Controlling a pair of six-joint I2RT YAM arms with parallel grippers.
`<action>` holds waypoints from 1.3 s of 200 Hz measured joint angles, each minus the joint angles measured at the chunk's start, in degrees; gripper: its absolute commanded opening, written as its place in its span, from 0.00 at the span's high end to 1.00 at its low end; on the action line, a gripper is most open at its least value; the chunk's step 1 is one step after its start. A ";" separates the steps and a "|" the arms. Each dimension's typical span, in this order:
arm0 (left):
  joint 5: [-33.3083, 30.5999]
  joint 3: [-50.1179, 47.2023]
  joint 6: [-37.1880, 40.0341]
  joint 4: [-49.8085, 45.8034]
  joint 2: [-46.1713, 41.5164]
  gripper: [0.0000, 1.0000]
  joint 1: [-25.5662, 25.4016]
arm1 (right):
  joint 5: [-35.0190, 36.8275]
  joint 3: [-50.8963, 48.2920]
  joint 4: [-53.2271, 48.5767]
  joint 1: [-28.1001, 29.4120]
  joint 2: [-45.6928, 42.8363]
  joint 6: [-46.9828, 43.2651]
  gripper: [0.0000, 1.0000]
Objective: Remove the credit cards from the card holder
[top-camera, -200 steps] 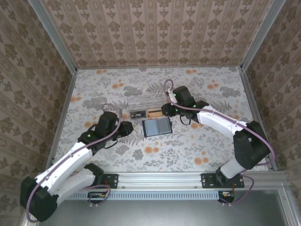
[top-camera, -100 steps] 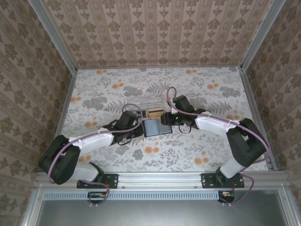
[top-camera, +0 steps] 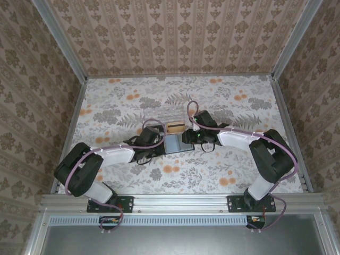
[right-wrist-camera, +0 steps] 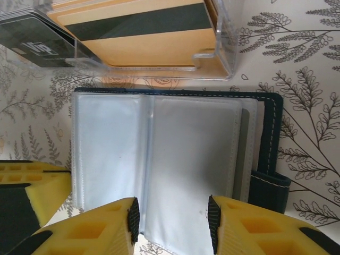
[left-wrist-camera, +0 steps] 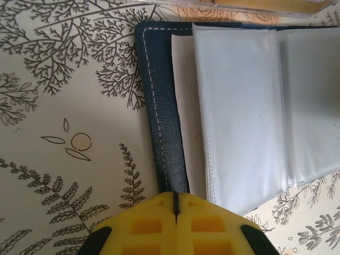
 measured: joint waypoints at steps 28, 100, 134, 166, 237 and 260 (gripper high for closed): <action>0.17 0.00 -0.20 0.20 0.13 1.00 0.00 | 0.92 -0.61 -0.09 0.00 0.44 -0.04 0.57; 0.15 0.00 -0.26 0.20 0.13 1.00 -0.13 | 2.16 -1.88 -0.48 0.00 0.44 -0.22 0.57; 0.15 0.00 -0.37 0.20 0.13 1.00 -0.37 | 2.03 -1.92 -0.42 0.07 0.52 -0.20 0.57; 0.15 0.00 -0.39 0.20 0.22 1.00 -0.37 | 0.98 -1.92 0.59 0.72 1.62 0.00 0.57; 0.26 0.00 -0.39 0.31 0.39 1.00 -0.37 | -0.98 -1.90 2.16 1.64 2.80 1.60 0.58; 0.28 0.00 -0.39 0.33 0.39 1.00 -0.37 | -1.90 -1.90 2.16 1.97 2.78 2.27 0.58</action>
